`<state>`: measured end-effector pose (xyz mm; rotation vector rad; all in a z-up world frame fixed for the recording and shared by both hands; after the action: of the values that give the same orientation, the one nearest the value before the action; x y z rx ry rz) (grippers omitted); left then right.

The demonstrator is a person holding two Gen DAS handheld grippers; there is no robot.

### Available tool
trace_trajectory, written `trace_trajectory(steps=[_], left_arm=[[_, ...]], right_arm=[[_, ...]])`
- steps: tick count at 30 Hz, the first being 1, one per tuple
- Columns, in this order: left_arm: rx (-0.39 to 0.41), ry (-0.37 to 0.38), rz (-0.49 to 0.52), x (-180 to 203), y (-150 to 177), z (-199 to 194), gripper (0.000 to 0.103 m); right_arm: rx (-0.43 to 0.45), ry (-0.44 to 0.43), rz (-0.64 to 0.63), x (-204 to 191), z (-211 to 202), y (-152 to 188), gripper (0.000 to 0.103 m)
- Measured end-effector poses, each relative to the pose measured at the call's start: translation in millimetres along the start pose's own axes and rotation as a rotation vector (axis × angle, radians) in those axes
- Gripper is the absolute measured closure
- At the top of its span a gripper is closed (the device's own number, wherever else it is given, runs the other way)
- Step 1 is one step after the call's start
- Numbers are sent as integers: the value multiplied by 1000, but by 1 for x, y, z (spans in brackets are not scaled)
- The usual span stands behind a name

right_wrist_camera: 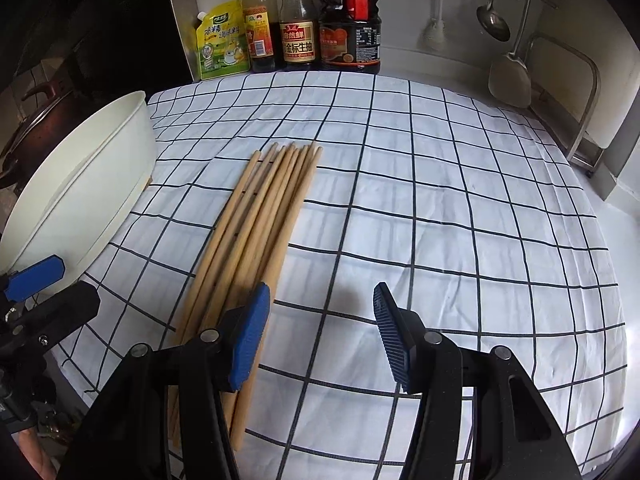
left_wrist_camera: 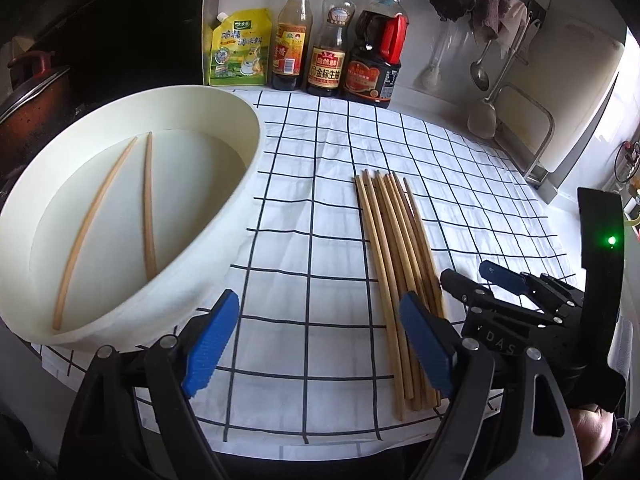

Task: Organize utensils
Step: 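Move the open right tool back over the chopsticks on the cloth, then lower the right tool onto a loose chopstick and close on it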

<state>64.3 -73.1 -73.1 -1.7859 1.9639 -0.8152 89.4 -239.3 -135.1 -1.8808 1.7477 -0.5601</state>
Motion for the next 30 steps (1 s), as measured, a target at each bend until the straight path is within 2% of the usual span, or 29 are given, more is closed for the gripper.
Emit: trace_trajectory(steps=[11,30], left_arm=[[-7,-6,-9,1,2,4,22],[-53,-20,-3,13,7,31,22]], right_arm=[[-10,-27,-32,-11,5,-1,51],[-4,14,19,23,3,8,51]])
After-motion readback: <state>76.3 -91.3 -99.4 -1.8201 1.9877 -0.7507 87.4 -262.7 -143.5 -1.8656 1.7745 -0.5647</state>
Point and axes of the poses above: each gripper's, at about its wrist camera, not at the fingertips, and z roughly the way its jaws point, x to its right, y to its underside, the point moved 4 cm from there along z, roughly the way its jaws point, and after that the axes turned 3 degrees about z, right-handed, at the moved point
